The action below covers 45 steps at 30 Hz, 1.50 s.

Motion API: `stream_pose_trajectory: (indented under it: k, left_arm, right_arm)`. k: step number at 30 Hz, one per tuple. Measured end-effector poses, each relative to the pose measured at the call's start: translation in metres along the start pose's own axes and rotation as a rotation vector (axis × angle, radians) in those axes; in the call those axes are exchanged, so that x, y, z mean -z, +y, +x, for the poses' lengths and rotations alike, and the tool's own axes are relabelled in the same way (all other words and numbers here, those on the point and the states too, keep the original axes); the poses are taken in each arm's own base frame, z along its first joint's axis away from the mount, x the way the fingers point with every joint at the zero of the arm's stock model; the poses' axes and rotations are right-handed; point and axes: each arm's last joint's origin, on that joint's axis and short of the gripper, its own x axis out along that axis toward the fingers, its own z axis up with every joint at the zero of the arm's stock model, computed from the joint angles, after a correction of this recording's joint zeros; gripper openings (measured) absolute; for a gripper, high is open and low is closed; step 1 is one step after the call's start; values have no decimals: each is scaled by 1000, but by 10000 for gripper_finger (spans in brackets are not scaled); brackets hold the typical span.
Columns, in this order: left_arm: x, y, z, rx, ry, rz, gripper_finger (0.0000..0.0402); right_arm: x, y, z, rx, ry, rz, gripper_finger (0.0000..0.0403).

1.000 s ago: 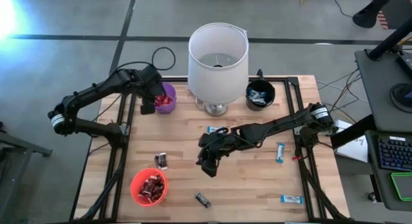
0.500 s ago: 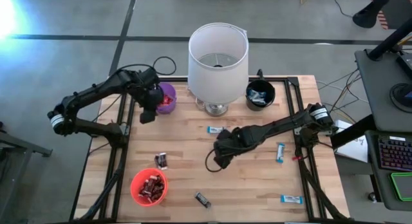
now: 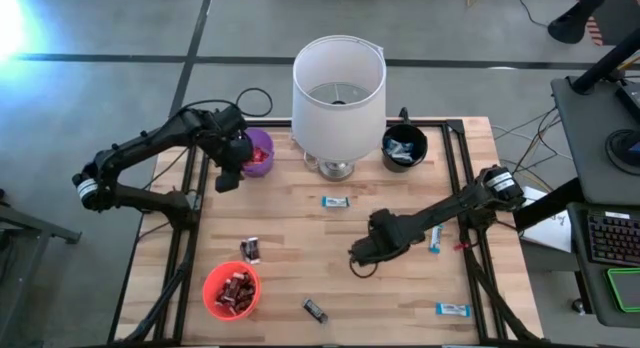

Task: Sort candy
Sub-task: Put the white chocolate into the black bin

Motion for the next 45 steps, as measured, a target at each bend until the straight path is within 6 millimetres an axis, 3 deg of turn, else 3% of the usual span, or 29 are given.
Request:
stream_pose_trajectory:
  k: [4, 11, 22, 45]
  left_arm:
    - [0, 0, 0, -1, 0, 1, 127]
    - [0, 0, 0, -1, 2, 1, 127]
    - [0, 0, 0, -2, 0, -17, 127]
    - [-6, 3, 0, -25, -64, -170, 127]
  right_arm:
    - [12, -14, 6, 35, 24, 57, 150]
    - [31, -55, 12, 66, 28, 198, 150]
    - [41, -117, 25, 71, -37, 343, 150]
    - [43, -145, 79, 165, 36, 333, 137]
